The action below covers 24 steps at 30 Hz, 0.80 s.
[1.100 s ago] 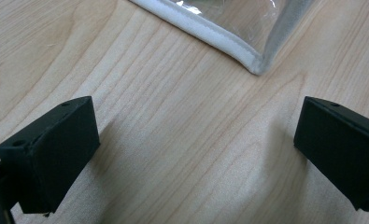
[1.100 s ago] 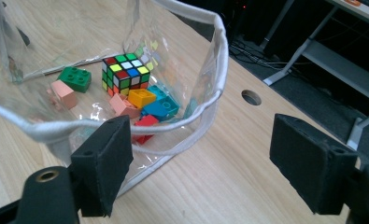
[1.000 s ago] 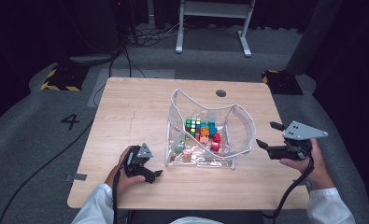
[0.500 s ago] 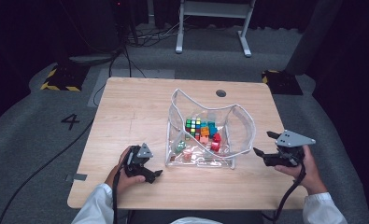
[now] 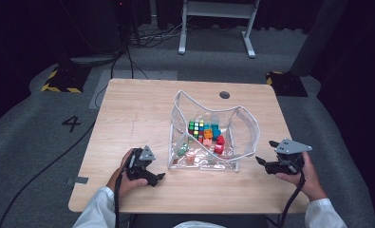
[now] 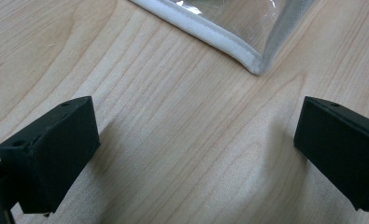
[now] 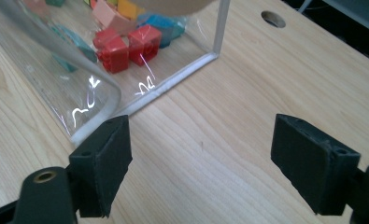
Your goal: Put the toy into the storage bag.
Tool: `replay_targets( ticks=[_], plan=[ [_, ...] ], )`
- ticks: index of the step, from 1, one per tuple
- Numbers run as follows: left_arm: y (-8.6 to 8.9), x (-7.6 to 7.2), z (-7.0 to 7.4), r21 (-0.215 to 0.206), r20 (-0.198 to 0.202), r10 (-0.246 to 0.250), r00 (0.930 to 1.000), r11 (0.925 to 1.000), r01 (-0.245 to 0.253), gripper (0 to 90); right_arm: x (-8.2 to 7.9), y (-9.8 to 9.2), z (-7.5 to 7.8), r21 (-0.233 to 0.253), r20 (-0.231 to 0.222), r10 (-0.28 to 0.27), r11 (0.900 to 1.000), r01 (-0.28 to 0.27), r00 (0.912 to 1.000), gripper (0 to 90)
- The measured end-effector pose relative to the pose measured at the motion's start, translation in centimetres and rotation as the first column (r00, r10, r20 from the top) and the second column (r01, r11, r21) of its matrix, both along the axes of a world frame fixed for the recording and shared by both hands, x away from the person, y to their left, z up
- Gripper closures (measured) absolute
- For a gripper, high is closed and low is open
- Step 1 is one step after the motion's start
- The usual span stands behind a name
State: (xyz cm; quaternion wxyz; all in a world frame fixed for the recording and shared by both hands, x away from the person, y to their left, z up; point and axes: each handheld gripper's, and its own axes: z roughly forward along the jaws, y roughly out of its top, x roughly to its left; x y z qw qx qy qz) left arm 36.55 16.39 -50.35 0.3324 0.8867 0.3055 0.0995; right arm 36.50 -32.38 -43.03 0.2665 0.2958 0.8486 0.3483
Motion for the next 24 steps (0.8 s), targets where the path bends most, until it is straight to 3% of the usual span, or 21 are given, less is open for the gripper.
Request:
replay_targets(
  ticks=[12, 24],
  plan=[
    [0.0, 0.0, 0.0, 0.0, 0.0, 0.0, 1.0, 1.0, 0.0, 0.1, -0.3, -0.6, -2.4, -0.031, -0.047, -0.008, 0.999, 0.007, 0.9989, 20.4],
    [0.0, 0.0, 0.0, 0.0, 0.0, 0.0, 1.0, 1.0, 0.0, 0.1, -1.1, -2.4, -4.5, 0.023, -0.064, -0.088, 0.996, 0.09, 0.9941, 22.1]
  ],
)
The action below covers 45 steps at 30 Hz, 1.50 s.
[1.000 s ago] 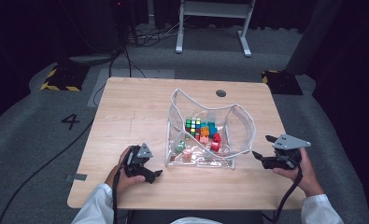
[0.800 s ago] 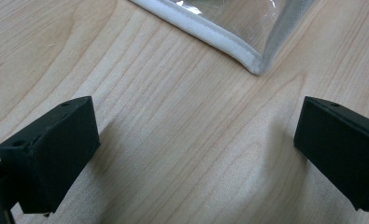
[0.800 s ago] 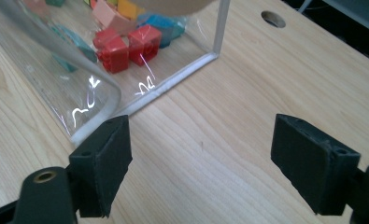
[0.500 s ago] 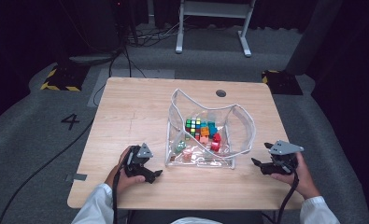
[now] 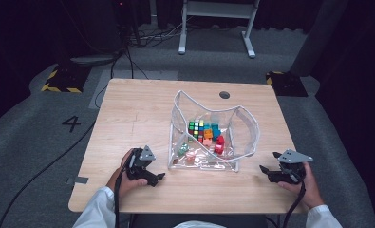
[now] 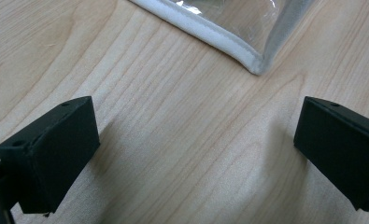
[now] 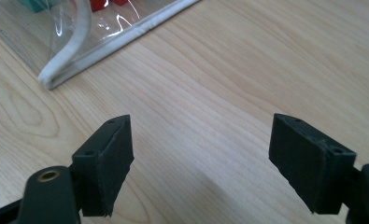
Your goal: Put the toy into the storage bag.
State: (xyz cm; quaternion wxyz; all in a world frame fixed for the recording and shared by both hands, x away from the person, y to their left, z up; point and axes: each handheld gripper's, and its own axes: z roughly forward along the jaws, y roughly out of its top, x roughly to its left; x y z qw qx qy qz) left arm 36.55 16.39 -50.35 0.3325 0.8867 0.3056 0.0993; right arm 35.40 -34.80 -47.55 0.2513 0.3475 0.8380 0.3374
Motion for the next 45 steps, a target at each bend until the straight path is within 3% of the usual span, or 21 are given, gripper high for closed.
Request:
replay_targets(
  ticks=[10, 20, 29, 45],
  plan=[
    [0.0, 0.0, 0.0, 0.0, 0.0, 0.0, 1.0, 1.0, 0.0, 0.1, -0.8, -1.7, -1.2, 0.038, -0.039, -0.041, 0.998, 0.042, 0.9984, 22.3],
    [0.0, 0.0, 0.0, -0.002, -0.002, -0.001, 1.0, 1.0, 0.001, 0.1, -1.6, -3.5, -2.5, 0.128, -0.104, -0.057, 0.989, 0.07, 0.9929, 22.4],
    [0.0, 0.1, 0.0, -0.002, -0.003, -0.003, 1.0, 1.0, 0.003, 0.1, -2.3, -4.5, -2.7, 0.139, -0.126, -0.101, 0.983, 0.119, 0.9868, 21.4],
    [0.0, 0.1, 0.0, -0.003, -0.004, -0.003, 1.0, 1.0, 0.003, 0.1, -2.3, -4.5, -2.8, 0.136, -0.124, -0.101, 0.984, 0.118, 0.9871, 21.3]
  ],
)
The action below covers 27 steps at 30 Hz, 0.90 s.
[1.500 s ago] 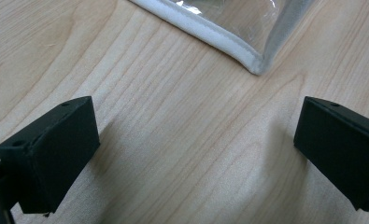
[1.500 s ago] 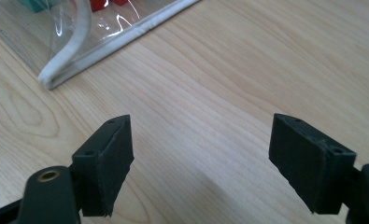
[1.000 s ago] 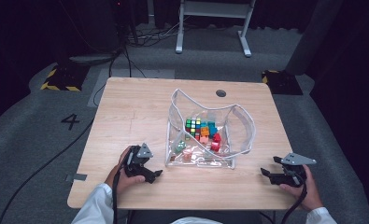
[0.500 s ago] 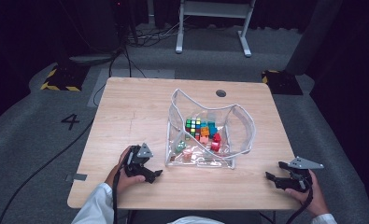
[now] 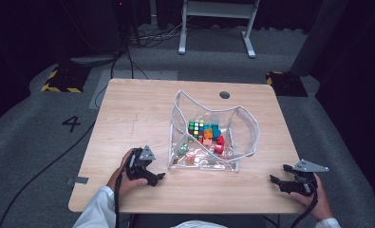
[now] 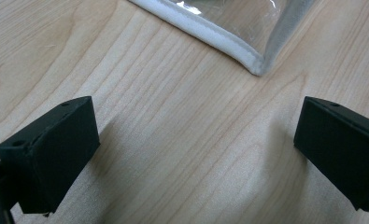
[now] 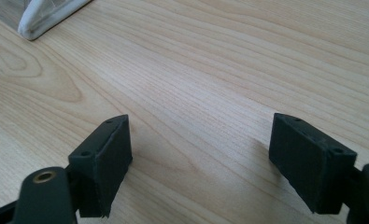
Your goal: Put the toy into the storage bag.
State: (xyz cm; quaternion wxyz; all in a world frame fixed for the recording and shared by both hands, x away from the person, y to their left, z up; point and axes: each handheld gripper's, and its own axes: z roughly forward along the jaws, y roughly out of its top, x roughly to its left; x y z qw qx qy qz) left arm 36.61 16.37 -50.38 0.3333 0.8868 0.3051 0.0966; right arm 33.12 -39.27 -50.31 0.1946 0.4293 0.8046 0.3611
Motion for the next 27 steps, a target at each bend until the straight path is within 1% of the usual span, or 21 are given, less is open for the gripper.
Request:
replay_targets(
  ticks=[8, 27],
  plan=[
    [0.0, -0.1, 0.02, 0.004, 0.007, 0.009, 0.9999, 1.0, -0.009, 0.4, -0.01, 0.0, -0.01, 0.0, 0.001, 0.0, 1.0, 0.0, 1.0, 21.2],
    [0.01, -0.07, 0.01, 0.002, 0.003, 0.004, 1.0, 1.0, -0.004, 0.3, 0.01, 0.0, 0.0, 0.0, 0.0, -0.001, 1.0, 0.001, 1.0, 21.2]
  ],
)
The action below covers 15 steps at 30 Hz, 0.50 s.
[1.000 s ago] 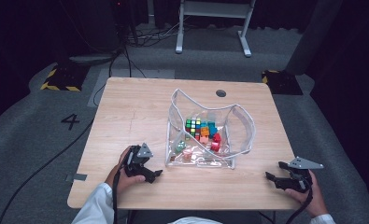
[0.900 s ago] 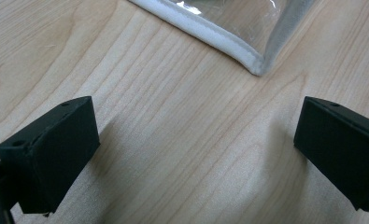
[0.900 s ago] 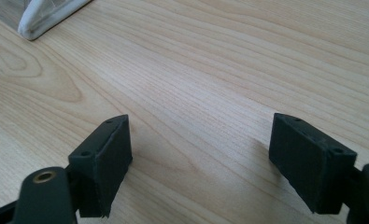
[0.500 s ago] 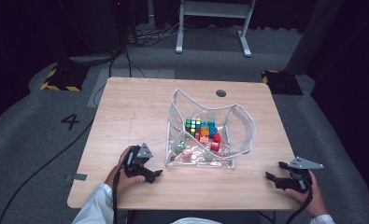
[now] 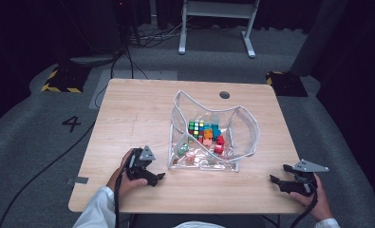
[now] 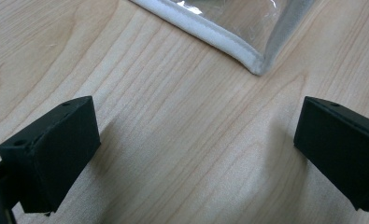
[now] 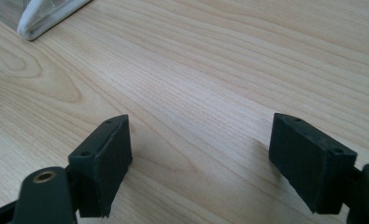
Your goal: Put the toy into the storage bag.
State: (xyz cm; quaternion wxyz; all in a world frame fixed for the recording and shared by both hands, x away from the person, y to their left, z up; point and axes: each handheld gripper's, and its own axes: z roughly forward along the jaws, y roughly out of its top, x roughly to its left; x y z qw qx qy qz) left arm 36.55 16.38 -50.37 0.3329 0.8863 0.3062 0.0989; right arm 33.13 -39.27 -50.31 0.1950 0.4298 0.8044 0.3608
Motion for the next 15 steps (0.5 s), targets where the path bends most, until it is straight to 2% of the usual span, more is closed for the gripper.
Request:
replay_targets(
  ticks=[15],
  plan=[
    [-0.01, 0.07, -0.01, -0.002, -0.003, -0.003, 1.0, 1.0, 0.003, 0.1, 0.04, -0.05, -0.01, -0.009, 0.002, 0.003, 1.0, -0.003, 1.0, 21.2]
  ],
)
